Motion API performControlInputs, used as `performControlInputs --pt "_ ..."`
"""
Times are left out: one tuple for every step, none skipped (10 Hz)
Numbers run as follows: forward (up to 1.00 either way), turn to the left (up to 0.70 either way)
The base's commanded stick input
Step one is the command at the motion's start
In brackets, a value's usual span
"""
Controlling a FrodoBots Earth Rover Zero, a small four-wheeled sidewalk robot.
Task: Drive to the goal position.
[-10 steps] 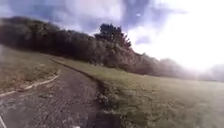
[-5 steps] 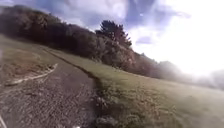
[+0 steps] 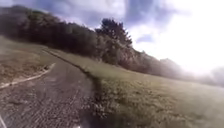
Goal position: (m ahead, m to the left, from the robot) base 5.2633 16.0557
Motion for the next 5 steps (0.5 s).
performControlInputs --pt "0.7 0.0" --pt "0.0 0.0" --pt "0.0 0.0" --pt "0.0 0.0" --pt "0.0 0.0"
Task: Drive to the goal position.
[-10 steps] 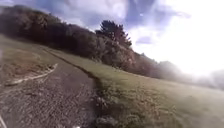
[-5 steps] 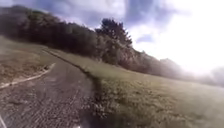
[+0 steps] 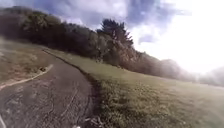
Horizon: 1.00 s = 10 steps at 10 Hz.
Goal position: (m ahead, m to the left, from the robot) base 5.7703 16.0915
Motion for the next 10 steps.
performControlInputs --pt "0.0 0.0" --pt "0.0 0.0" --pt "0.0 0.0" --pt "0.0 0.0" --pt "0.0 0.0" --pt "0.0 0.03" --pt "0.0 0.49" --pt "0.0 0.69" --pt "0.0 0.7" --pt "0.0 0.7"
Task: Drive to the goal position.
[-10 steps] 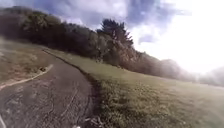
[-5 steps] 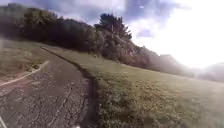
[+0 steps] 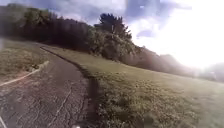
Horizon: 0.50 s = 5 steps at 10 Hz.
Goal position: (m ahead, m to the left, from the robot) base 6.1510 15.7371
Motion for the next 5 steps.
performControlInputs --pt "0.0 0.7" --pt "0.0 0.7" --pt "0.0 0.7" --pt "0.0 0.7" --pt "0.0 0.7"
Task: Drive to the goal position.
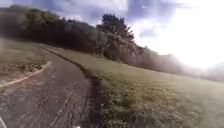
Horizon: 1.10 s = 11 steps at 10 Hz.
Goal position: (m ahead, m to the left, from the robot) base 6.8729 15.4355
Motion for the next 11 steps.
performControlInputs --pt "0.0 0.7" --pt "0.0 0.7" --pt "0.0 0.7" --pt "0.0 0.7" --pt "0.0 0.7" --pt "0.0 0.7" --pt "0.0 0.7" --pt "0.0 0.7" --pt "0.0 0.7" --pt "0.0 0.7" --pt "0.03 0.67"
